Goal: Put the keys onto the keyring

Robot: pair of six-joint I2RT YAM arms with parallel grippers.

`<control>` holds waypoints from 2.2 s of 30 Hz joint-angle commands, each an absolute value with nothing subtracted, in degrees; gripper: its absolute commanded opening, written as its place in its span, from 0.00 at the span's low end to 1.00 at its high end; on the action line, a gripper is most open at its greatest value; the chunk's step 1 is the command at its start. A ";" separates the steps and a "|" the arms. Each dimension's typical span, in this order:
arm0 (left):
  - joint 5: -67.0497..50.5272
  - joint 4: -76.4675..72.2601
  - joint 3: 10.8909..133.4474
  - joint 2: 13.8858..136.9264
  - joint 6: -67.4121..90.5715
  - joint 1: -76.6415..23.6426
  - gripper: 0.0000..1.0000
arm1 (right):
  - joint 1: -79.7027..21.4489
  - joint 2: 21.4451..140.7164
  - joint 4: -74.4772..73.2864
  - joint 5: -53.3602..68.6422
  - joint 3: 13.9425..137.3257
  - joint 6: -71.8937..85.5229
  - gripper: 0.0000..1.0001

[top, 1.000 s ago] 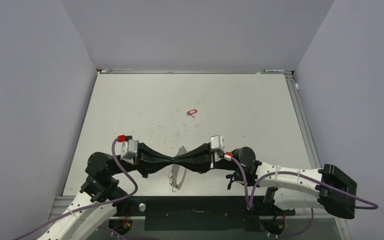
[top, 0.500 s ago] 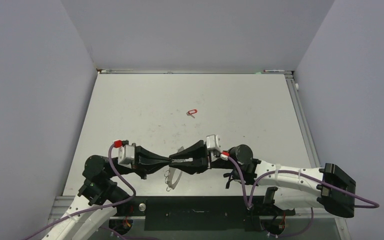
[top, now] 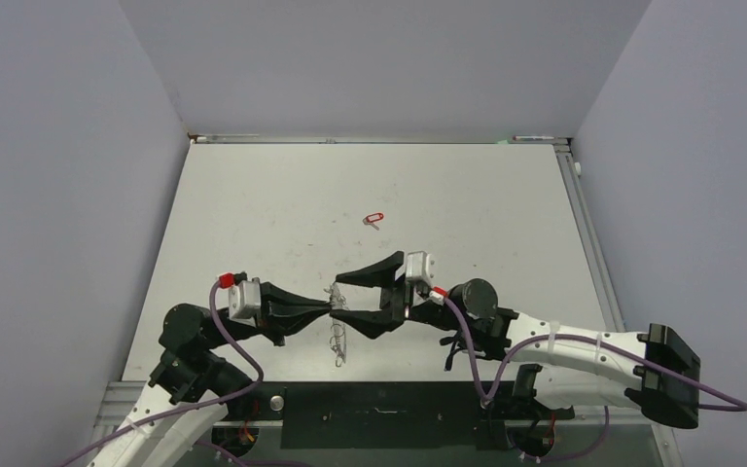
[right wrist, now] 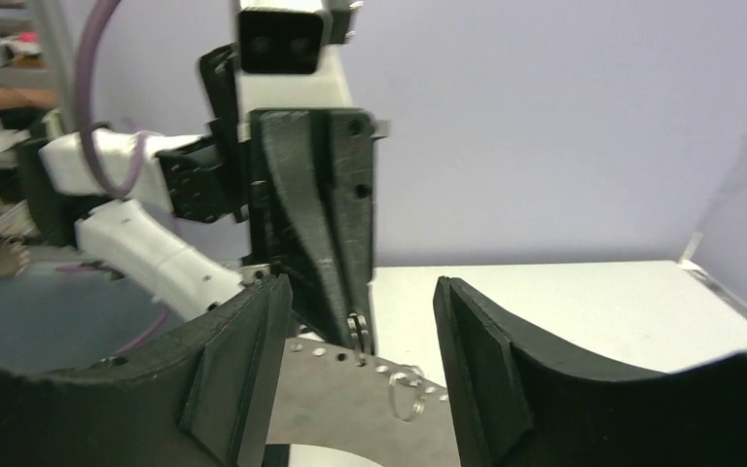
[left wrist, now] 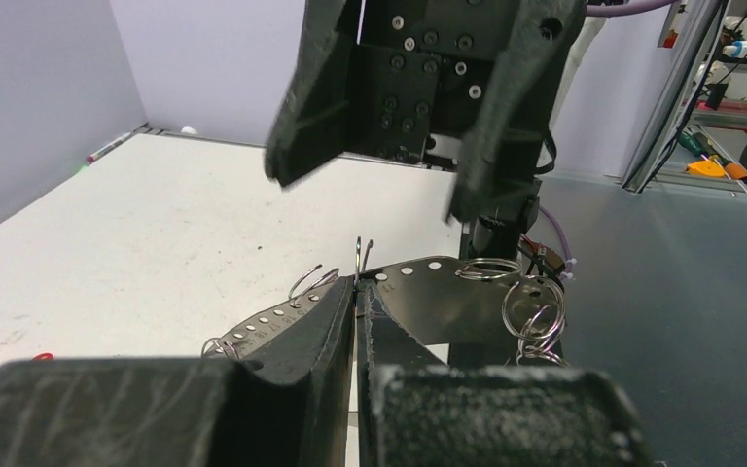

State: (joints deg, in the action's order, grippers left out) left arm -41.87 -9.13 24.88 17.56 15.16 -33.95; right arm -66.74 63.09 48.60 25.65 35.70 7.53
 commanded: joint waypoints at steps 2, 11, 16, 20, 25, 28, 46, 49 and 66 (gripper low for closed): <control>-39.85 -10.66 25.40 15.98 13.89 -33.40 0.00 | -66.82 56.48 45.05 9.49 38.89 5.22 0.59; -37.84 -6.67 25.54 11.86 11.12 -33.40 0.00 | -66.32 56.15 26.91 -17.22 45.52 5.49 0.64; -32.06 7.36 29.22 8.27 7.13 -33.40 0.00 | -63.56 65.67 5.33 -26.53 57.36 9.45 0.64; -28.01 14.76 29.51 4.77 4.27 -33.40 0.00 | -55.99 78.91 -11.02 -21.32 67.77 14.71 0.62; -28.75 13.57 27.66 2.15 4.28 -33.40 0.00 | -50.88 94.06 -18.07 -19.48 77.75 17.77 0.58; -28.79 13.26 27.51 2.51 4.35 -33.40 0.00 | -48.27 103.35 -22.13 -18.53 84.96 20.06 0.54; -28.96 13.32 26.90 1.54 5.27 -33.40 0.00 | -37.19 129.49 -21.59 -2.66 105.73 32.32 0.36; -28.96 13.16 26.82 1.53 5.27 -33.40 0.00 | -37.18 130.90 -21.34 -1.73 106.34 32.77 0.34; -28.93 13.01 26.72 1.93 5.27 -33.39 0.00 | -37.13 133.12 -21.56 -3.88 104.68 33.53 0.20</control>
